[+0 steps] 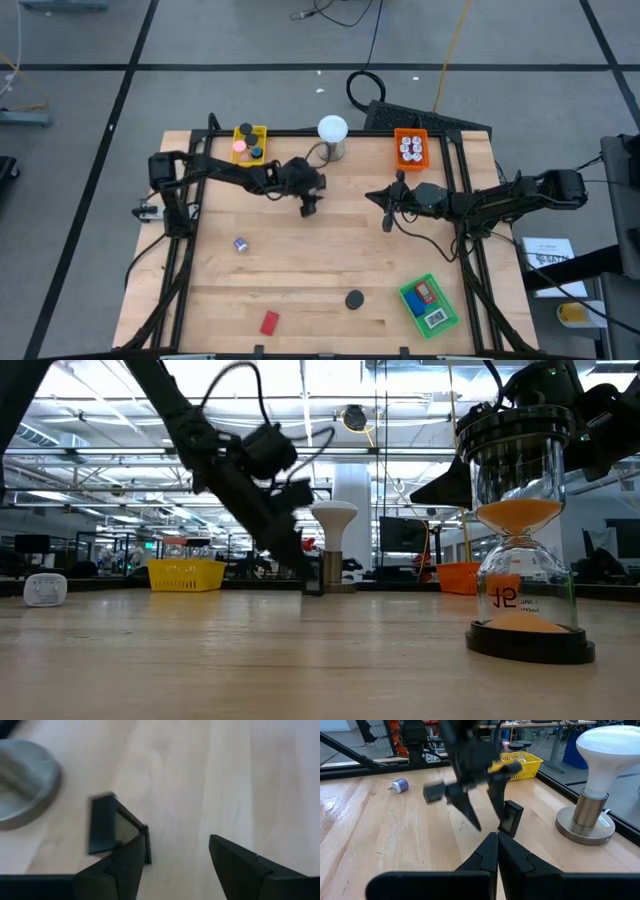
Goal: Pick & Place Office items
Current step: Put the black digital clock into the green bin
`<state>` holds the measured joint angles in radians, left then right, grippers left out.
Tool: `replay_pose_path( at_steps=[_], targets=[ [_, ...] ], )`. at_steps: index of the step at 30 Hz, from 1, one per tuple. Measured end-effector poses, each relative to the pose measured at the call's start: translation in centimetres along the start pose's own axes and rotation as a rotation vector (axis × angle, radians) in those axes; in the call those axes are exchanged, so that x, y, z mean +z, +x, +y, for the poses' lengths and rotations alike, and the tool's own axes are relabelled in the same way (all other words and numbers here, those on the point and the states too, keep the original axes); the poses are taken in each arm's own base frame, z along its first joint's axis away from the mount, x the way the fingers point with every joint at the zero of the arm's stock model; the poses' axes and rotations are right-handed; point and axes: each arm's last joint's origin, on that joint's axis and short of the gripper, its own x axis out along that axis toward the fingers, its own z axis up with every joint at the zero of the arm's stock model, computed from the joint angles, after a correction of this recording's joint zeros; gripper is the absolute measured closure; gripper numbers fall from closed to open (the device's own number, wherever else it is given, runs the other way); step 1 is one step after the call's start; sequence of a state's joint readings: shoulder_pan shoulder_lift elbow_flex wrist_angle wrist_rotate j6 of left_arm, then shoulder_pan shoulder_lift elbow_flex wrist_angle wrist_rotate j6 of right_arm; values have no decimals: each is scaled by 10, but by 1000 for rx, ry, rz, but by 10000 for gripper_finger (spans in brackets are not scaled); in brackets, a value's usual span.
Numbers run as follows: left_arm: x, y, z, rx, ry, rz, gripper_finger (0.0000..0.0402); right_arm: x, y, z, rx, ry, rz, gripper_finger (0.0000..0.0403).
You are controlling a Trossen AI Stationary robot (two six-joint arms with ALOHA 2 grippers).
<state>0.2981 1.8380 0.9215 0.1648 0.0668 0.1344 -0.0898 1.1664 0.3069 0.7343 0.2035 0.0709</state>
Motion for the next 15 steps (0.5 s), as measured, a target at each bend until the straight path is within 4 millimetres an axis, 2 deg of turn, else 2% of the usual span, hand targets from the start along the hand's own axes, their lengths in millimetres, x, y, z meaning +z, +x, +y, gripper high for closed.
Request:
replay_pose_path(
  at_steps=[4, 8, 15],
  targets=[
    [11, -7, -10, 70, -186, -53, 149, 0, 0, 0, 1, 0, 4, 403],
    [10, -7, -19, 222, -206, -46, 122, 0, 0, 1, 25, 5, 6, 403],
    [12, -7, -11, 362, -441, -119, 89, 0, 0, 2, 33, 4, -1, 403]
  ],
)
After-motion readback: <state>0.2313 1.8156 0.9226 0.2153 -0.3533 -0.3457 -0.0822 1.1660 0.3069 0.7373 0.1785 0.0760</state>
